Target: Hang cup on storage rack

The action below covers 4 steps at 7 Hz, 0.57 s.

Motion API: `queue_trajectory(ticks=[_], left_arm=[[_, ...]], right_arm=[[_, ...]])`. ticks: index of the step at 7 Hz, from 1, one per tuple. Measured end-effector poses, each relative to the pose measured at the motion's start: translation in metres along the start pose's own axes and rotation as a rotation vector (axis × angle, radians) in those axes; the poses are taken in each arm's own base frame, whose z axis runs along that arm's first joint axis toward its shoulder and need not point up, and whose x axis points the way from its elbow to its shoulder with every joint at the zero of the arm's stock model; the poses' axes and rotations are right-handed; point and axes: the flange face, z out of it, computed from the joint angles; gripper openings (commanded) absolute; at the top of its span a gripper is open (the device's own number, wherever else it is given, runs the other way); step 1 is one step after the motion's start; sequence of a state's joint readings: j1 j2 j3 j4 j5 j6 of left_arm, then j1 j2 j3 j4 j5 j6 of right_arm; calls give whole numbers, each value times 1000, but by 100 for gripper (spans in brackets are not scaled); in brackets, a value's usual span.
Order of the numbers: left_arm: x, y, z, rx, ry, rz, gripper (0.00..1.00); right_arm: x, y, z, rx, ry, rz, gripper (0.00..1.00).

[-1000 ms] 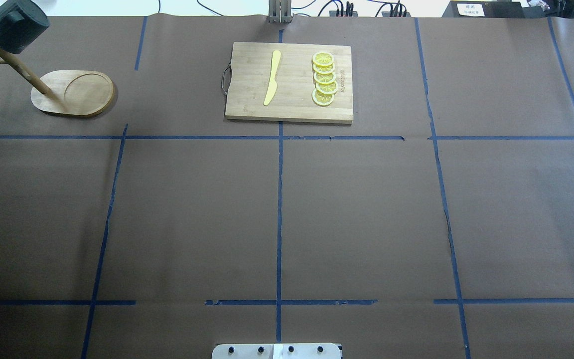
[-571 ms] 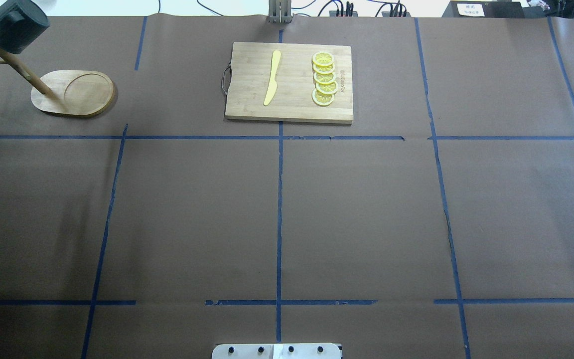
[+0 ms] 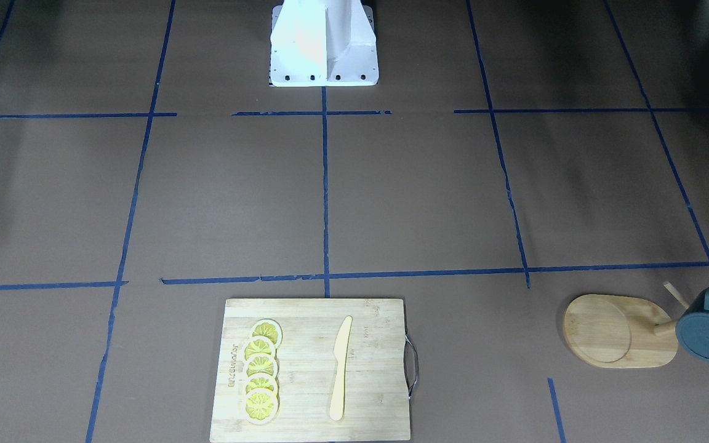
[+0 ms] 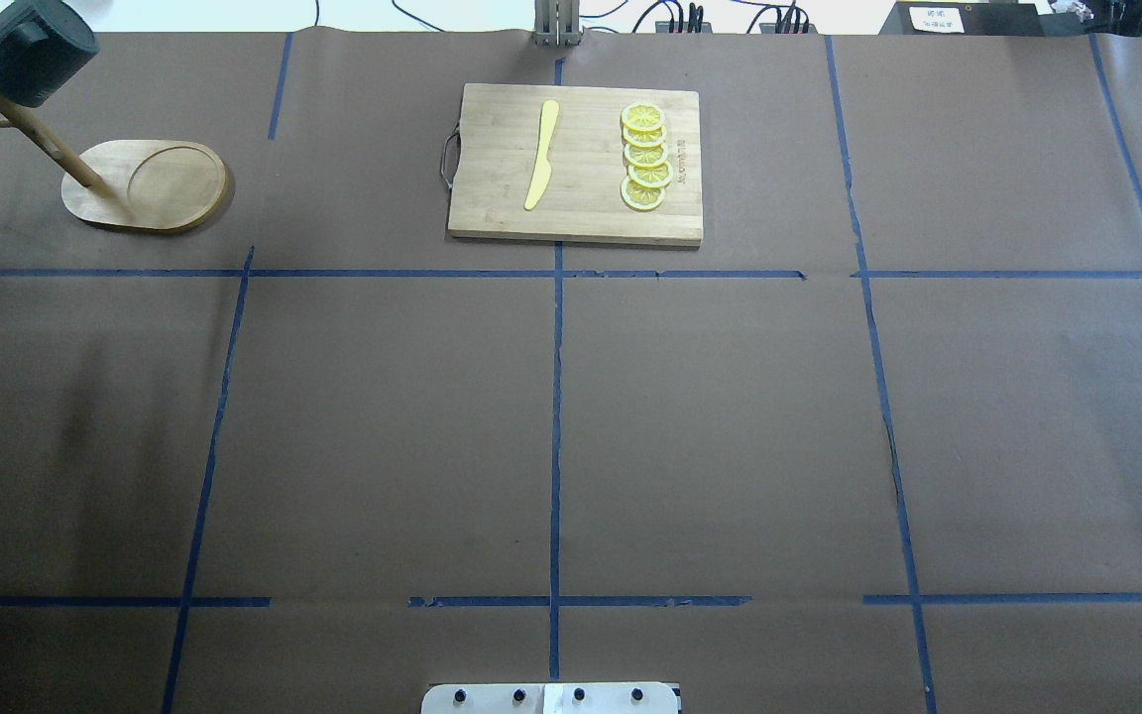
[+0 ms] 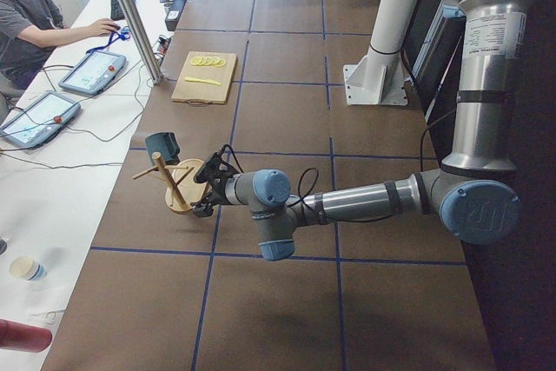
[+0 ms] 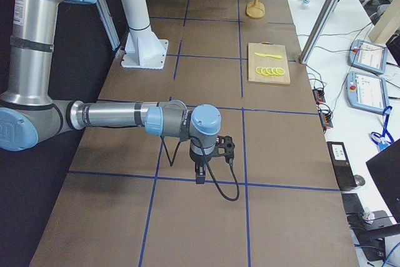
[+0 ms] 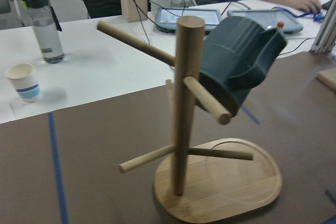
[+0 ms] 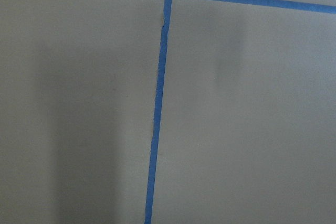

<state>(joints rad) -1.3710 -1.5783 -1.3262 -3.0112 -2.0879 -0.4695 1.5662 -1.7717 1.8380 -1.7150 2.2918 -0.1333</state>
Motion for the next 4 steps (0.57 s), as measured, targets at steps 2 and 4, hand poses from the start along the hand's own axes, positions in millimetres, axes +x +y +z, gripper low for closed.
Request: queue_trajectory(ticks=[2, 4], left_arm=[[-19, -25, -5, -145, -114, 169, 100], [-37, -37, -10, -337, -220, 278, 100]], right_arm=[[0, 0, 1, 0, -5, 1, 100], [0, 0, 1, -1, -6, 0, 100]])
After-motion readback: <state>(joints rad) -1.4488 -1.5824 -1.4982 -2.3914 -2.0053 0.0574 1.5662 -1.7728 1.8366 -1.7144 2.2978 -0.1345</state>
